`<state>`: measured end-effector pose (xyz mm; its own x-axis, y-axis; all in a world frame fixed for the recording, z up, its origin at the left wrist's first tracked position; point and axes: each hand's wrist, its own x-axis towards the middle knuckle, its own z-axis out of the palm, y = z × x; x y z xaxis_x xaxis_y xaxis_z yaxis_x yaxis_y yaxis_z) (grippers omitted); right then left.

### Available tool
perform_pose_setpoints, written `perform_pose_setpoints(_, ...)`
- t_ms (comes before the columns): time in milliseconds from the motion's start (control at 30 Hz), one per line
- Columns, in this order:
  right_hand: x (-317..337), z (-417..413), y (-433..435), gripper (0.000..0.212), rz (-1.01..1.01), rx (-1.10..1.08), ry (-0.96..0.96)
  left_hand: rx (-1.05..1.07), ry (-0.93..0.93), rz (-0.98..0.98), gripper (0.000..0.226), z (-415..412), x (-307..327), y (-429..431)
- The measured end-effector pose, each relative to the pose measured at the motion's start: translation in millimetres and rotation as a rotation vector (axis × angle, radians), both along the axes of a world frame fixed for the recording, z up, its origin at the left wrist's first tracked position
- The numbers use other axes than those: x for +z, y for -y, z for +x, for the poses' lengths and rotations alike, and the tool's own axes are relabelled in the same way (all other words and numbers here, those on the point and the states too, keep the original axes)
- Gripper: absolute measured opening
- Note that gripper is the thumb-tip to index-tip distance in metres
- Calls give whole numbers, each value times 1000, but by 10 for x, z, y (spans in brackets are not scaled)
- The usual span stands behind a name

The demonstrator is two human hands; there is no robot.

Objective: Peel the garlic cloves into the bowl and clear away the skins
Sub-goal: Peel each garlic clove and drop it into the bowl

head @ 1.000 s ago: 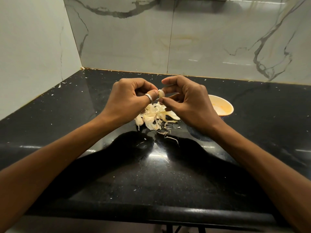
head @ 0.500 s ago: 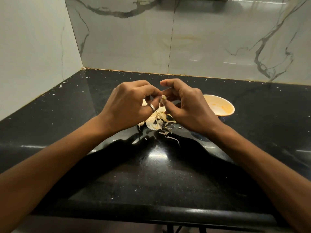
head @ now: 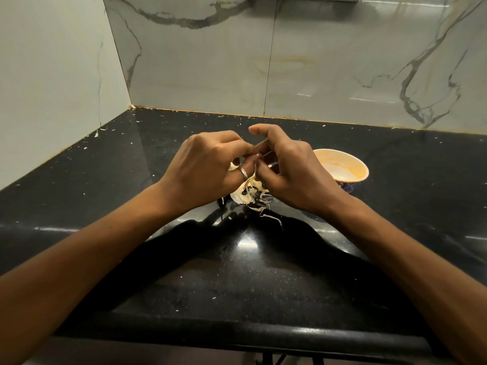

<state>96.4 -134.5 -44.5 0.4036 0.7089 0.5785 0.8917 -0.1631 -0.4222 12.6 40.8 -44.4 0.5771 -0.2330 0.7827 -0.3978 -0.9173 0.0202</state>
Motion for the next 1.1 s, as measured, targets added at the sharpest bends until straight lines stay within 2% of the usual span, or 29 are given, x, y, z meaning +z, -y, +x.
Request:
perform_pose_setpoints(133, -5, 23, 3, 59, -9, -21, -44, -4, -4, -8, 20, -6, -5, 16)
perform_pose_setpoints(233, -16, 38, -3, 57, 28, -72, -62, 11, 9, -33, 20, 4, -17, 33)
perform_pose_setpoints(300, -29, 42, -15, 47, 82, -108, -64, 18, 18, -56, 19, 12, -20, 35)
perform_pose_setpoints(433, -36, 72, -30, 12, 138, -196, -29, 3, -2, -125, 19, 23, -20, 55)
perform_pose_setpoints(500, -40, 78, -31, 6, 132, -222, 14, 5, -28, -186, 19, 24, -27, 81)
perform_pose_setpoints(700, -48, 52, -26, 10, 121, -256, 132, -18, -192, -446, 18, 1, -12, 118)
perform_pose_setpoints(833, -56, 62, -25, 7, 114, -293, 157, -49, -322, -582, 10, 13, -23, 132)
perform_pose_setpoints(1100, -69, 68, -34, 13, 116, -260, 164, -36, -354, -616, 18, 9, -20, 165)
